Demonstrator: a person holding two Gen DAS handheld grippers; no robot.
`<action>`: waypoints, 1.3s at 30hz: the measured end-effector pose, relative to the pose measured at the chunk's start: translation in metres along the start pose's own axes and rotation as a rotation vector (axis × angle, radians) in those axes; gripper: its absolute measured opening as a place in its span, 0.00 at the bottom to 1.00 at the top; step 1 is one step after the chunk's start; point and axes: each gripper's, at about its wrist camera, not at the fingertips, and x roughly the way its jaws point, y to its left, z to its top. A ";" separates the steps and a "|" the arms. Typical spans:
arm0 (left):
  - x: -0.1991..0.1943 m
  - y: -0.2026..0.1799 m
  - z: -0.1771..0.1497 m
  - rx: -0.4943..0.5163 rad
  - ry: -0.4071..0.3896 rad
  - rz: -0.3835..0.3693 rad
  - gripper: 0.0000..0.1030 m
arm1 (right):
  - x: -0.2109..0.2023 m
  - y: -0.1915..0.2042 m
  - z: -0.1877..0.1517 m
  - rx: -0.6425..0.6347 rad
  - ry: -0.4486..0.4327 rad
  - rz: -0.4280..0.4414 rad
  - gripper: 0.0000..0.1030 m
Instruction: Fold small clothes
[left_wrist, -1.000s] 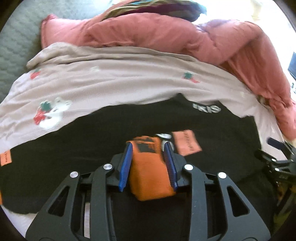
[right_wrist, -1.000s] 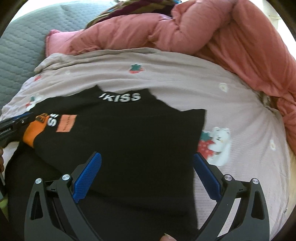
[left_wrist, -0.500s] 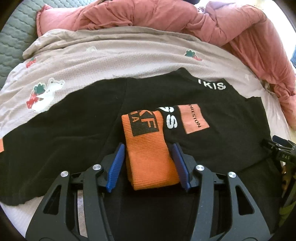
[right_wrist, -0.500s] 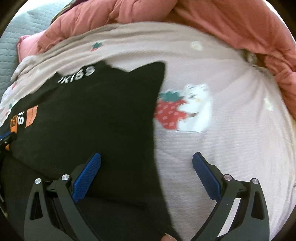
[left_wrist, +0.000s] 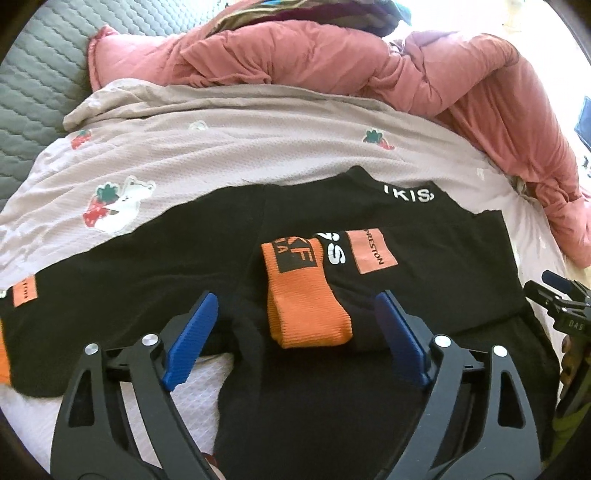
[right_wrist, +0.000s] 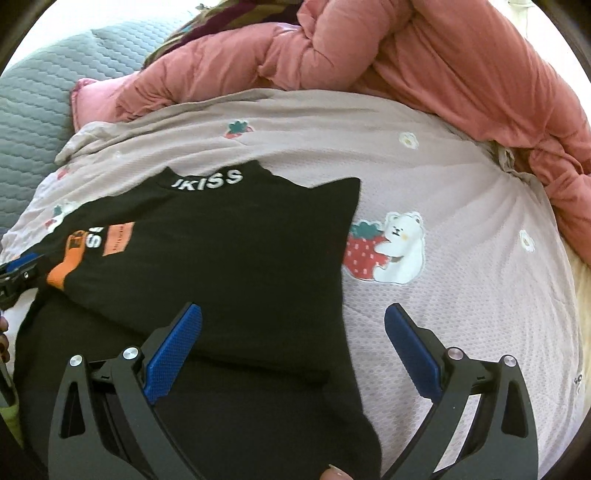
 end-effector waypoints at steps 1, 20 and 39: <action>-0.004 0.001 0.000 -0.003 -0.007 0.003 0.81 | -0.003 0.002 0.000 -0.001 -0.004 0.011 0.96; -0.052 0.027 -0.009 -0.048 -0.069 0.079 0.91 | -0.034 0.075 0.003 -0.122 -0.058 0.128 0.96; -0.092 0.083 -0.021 -0.154 -0.120 0.158 0.91 | -0.050 0.155 0.018 -0.233 -0.106 0.222 0.96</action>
